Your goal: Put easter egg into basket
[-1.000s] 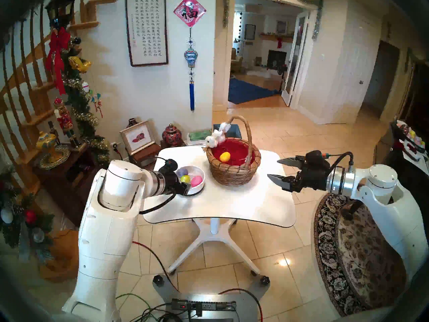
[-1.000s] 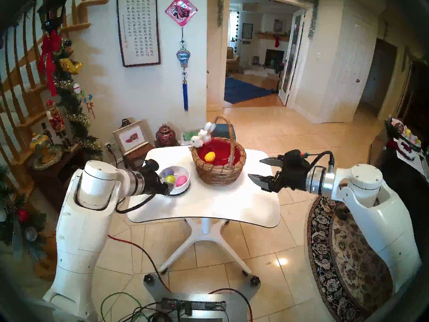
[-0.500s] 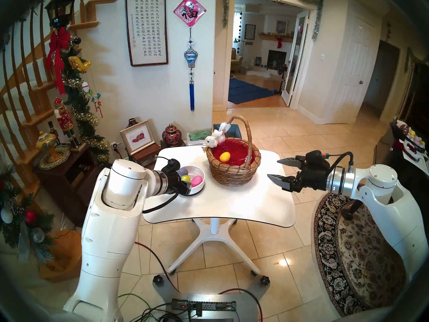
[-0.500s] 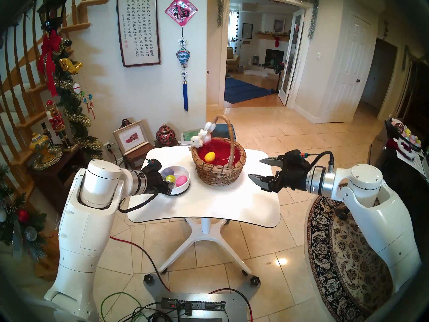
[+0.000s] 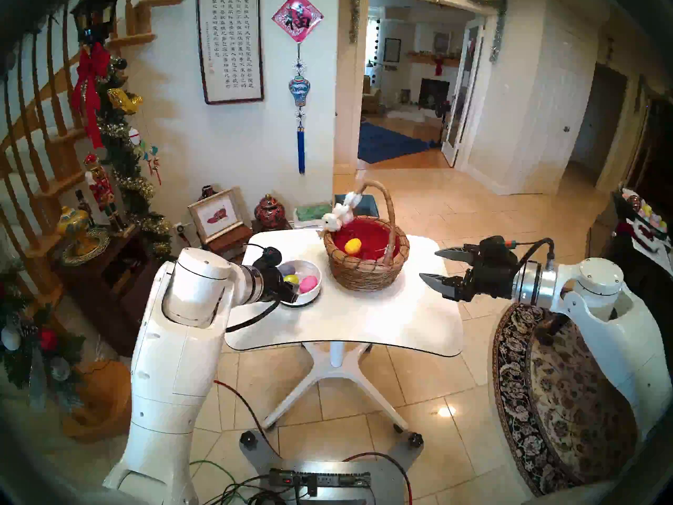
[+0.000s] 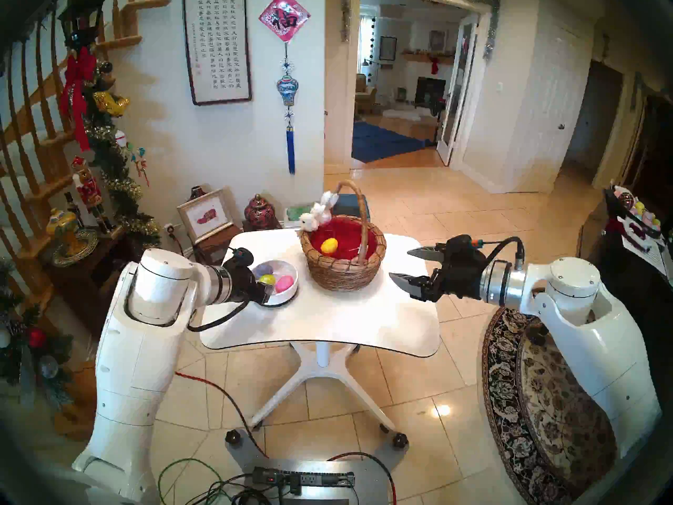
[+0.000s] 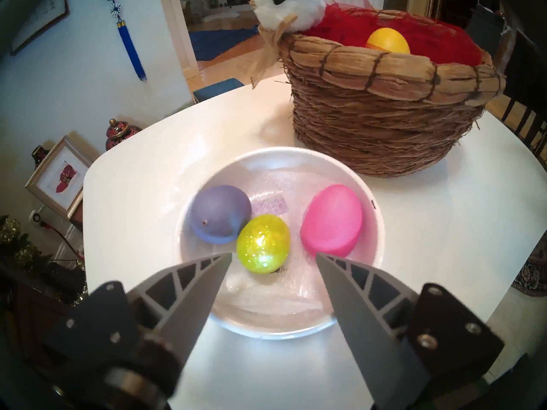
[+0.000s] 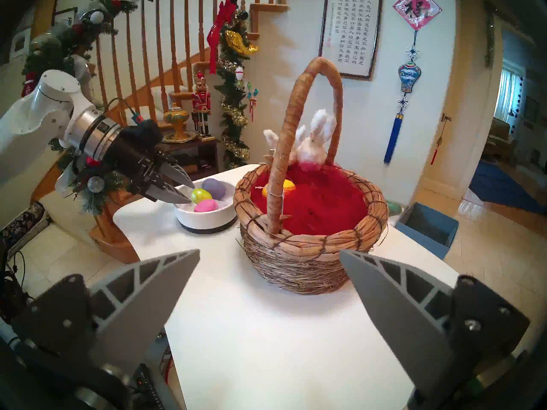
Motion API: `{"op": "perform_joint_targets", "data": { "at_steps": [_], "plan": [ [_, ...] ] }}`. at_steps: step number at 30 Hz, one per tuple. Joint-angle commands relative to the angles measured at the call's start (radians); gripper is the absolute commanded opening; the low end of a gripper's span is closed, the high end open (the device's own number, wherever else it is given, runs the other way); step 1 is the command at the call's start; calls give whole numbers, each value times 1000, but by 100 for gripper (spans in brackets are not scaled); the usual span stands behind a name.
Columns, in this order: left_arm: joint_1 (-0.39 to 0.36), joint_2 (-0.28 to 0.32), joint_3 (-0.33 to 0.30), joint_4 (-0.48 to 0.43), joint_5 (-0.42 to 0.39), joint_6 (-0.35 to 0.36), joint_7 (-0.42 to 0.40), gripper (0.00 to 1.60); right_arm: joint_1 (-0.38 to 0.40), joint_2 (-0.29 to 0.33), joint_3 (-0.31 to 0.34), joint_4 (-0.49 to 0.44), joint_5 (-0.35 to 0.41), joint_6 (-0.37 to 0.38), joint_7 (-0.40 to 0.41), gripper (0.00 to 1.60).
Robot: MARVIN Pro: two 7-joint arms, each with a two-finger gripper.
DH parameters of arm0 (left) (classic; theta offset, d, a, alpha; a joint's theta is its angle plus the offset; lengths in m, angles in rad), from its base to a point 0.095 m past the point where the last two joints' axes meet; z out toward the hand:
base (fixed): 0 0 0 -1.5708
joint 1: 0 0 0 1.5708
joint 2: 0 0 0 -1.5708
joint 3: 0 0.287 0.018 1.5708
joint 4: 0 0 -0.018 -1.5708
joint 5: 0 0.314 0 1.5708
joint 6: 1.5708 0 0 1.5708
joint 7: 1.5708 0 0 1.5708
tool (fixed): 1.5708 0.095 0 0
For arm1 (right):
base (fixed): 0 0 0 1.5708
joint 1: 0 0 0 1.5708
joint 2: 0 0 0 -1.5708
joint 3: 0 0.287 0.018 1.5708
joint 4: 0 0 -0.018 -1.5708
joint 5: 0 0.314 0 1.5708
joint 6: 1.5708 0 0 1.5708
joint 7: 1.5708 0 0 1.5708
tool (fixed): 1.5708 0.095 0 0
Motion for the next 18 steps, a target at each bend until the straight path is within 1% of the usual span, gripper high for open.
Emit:
{"op": "perform_joint_targets", "data": {
  "at_steps": [1, 18],
  "plan": [
    [-20, -22, -5, -9, 12, -2, -109, 123, 0, 3, 5, -2, -1, -2, 1, 160],
    [-31, -56, -1, 20, 61, -2, -104, 123, 0, 4, 5, -2, 0, -3, 0, 160]
  ]
}}
